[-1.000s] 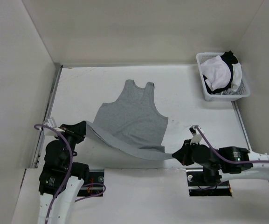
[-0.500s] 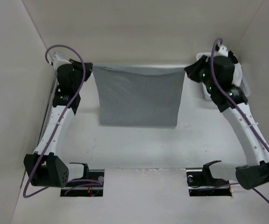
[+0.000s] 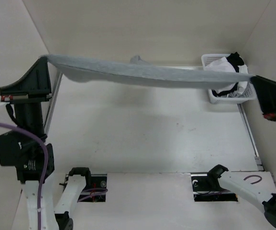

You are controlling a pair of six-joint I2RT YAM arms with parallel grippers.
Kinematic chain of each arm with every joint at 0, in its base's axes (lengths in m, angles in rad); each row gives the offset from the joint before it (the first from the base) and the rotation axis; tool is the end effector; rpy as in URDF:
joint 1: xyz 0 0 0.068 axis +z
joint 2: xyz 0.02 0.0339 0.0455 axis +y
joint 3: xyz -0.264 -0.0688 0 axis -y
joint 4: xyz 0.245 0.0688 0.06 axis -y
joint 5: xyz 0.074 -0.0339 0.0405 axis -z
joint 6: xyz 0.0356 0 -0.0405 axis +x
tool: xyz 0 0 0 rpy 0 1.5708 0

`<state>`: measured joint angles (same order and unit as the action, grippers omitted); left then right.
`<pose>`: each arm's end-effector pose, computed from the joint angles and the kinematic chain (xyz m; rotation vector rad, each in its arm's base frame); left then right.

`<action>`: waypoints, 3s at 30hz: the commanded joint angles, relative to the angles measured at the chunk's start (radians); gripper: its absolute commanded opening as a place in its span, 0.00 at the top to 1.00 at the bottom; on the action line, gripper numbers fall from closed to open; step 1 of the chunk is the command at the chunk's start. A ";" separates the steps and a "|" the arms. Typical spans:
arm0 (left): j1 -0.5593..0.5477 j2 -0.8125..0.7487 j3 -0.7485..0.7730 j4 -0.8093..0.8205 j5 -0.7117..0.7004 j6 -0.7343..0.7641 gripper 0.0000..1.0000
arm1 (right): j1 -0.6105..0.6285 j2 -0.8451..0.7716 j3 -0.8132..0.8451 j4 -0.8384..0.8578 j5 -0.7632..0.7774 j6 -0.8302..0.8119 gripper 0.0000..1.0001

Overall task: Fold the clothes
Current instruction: Flatten the tank top out, then fold the tank top

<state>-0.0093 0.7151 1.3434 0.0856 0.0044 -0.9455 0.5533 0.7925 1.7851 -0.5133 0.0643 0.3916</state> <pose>0.0665 -0.0008 0.5509 -0.3972 0.7950 -0.8958 0.0144 0.0062 0.5900 -0.0315 1.1271 0.8115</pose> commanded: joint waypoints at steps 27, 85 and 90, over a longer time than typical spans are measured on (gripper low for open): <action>0.045 0.689 0.261 0.052 0.005 0.059 0.95 | -0.280 1.019 0.719 -0.063 -0.201 -0.014 1.00; 0.150 0.332 -0.718 0.061 -0.130 -0.188 0.94 | -0.200 0.591 -0.746 0.530 -0.178 0.219 1.00; 0.144 0.636 -0.534 0.198 -0.167 -0.185 0.94 | -0.278 0.882 -0.436 0.513 -0.253 0.217 1.00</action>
<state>0.1337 1.2594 0.6945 0.0822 -0.1280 -1.1168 0.3111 1.5646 1.1988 -0.0601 -0.1181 0.6376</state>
